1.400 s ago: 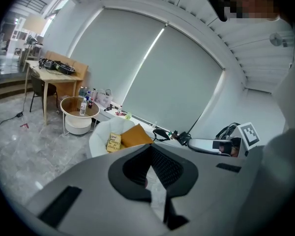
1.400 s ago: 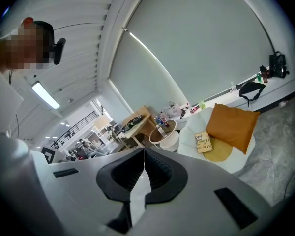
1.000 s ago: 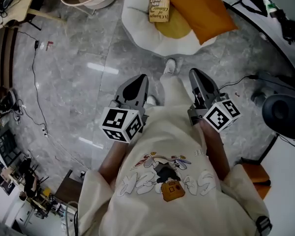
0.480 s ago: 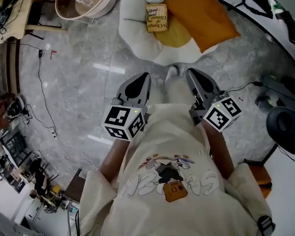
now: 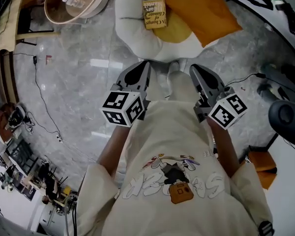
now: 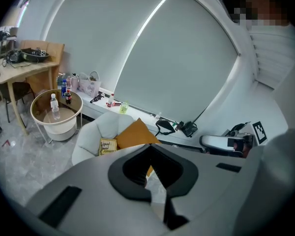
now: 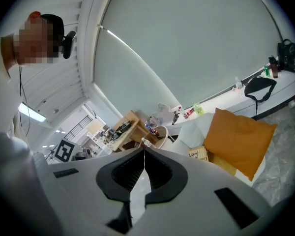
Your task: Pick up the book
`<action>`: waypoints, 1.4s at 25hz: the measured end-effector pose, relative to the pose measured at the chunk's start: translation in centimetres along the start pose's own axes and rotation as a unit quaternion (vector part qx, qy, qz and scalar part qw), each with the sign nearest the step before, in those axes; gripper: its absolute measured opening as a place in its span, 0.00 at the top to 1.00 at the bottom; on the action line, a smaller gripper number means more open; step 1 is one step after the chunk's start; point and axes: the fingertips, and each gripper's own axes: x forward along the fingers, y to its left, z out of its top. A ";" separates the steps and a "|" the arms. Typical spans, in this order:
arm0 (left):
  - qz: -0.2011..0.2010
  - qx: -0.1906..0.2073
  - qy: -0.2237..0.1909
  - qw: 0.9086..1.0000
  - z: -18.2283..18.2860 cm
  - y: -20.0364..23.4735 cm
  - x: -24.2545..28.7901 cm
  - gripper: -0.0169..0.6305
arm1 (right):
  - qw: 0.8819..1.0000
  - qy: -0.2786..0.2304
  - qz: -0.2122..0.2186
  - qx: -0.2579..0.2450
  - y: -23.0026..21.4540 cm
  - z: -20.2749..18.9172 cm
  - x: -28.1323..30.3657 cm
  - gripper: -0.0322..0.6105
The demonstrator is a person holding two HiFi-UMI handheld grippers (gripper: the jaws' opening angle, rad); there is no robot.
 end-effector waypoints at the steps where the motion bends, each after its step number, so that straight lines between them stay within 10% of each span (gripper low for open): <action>1: -0.005 -0.004 0.005 1.000 0.3 0.9 0.6 0.96 | 1.000 0.004 -0.005 -0.002 0.0 0.1 0.8 0.91; 12: -0.030 -0.035 0.041 0.998 3.0 10.3 8.1 0.96 | 0.998 0.006 -0.068 0.019 -4.4 1.3 10.3 0.91; 35: -0.037 -0.064 0.101 0.992 -3.6 23.2 25.0 0.77 | 0.993 0.064 -0.096 0.038 -16.8 -4.3 23.3 0.91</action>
